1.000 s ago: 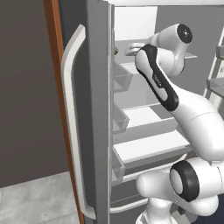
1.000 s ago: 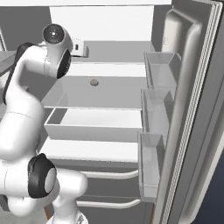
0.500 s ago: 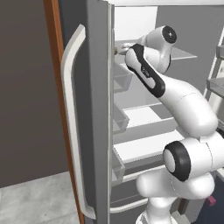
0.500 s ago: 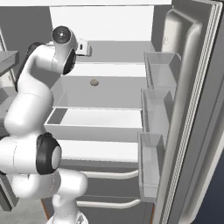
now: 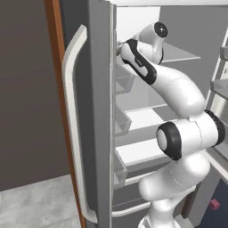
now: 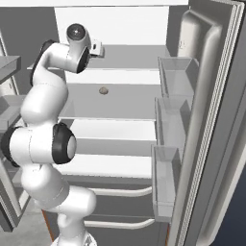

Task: Pick the egg and butter from the fridge and place them by the bowl for mixing.

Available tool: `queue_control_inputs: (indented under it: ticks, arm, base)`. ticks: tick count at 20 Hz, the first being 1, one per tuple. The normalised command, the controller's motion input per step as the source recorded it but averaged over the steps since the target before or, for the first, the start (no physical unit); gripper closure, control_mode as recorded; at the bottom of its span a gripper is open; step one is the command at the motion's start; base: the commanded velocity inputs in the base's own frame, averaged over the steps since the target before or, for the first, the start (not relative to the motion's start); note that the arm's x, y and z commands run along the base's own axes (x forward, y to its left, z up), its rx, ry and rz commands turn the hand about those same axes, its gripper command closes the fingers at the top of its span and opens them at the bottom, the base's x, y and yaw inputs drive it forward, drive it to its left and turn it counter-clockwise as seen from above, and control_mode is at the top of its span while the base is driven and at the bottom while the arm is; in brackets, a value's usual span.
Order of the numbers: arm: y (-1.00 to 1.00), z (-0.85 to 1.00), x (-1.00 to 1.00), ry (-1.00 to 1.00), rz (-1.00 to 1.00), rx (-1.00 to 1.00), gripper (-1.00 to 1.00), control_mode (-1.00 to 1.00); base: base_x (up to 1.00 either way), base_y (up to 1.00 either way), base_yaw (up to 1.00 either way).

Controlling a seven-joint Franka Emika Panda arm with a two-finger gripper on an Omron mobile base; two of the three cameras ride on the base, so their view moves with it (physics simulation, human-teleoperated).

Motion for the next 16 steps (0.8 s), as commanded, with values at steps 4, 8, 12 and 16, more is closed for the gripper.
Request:
queue_control_inputs:
  ticks: [4, 8, 12, 16]
  arm:
    - [0.11, -0.04, 0.53, 0.00, 0.00, 0.00, -1.00, -1.00]
    - [0.12, -0.12, 0.40, 0.00, 0.00, 0.00, -1.00, -1.00]
    - [0.06, -0.03, 0.36, 0.00, 0.00, 0.00, -1.00, -1.00]
    - [0.00, -0.06, 0.32, 0.00, 0.00, 0.00, -1.00, -1.00]
  base:
    - [0.00, 0.00, 0.00]
    - [0.00, 0.00, 0.00]
    - [0.00, 0.00, 0.00]
    - [0.00, 0.00, 0.00]
